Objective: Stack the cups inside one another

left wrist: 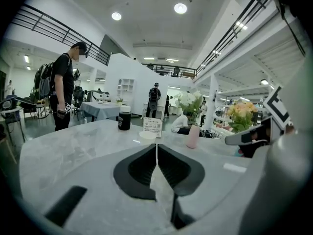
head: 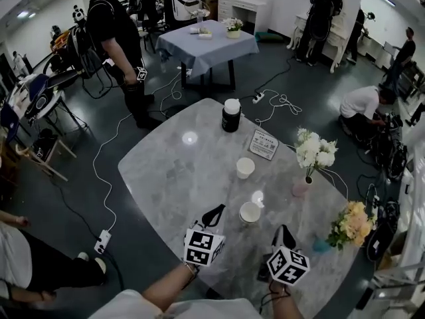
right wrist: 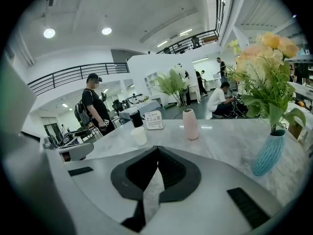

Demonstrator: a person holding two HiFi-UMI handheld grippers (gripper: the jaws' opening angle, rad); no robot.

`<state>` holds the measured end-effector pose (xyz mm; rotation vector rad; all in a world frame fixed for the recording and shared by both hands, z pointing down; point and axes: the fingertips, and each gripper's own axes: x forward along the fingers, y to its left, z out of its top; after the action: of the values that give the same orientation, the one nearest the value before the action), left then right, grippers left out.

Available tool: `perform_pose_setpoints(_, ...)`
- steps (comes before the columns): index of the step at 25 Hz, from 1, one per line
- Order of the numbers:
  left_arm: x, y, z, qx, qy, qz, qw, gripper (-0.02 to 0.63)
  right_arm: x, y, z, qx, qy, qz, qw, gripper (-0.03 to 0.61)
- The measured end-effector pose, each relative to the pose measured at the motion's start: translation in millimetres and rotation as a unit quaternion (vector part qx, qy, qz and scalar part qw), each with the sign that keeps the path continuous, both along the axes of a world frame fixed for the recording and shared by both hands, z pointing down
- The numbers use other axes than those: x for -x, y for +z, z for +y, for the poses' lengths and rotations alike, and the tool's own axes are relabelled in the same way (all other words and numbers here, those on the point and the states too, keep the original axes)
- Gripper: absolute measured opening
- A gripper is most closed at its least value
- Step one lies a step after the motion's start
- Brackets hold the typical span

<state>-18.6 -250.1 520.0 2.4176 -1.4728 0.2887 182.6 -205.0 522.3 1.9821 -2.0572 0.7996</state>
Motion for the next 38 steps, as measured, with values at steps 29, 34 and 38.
perform_pose_setpoints(29,-3.8,20.6,-33.2,0.010,0.039,-0.021,0.9990,0.011,-7.4,16.3,-22.1,0.013,0.043,0.006,0.999,0.006)
perform_pose_setpoints(34,-2.3,20.1,-34.2,0.011,0.030,-0.017,0.9993,0.011,-8.2,17.2,-21.1,0.015,0.041,0.007,0.999,0.006)
perform_pose_setpoints(38,-2.0,24.9,-41.0,0.016,0.028,-0.013,0.9994,0.011,-10.8,19.4,-20.0,0.020,0.043,0.010,0.999,0.006)
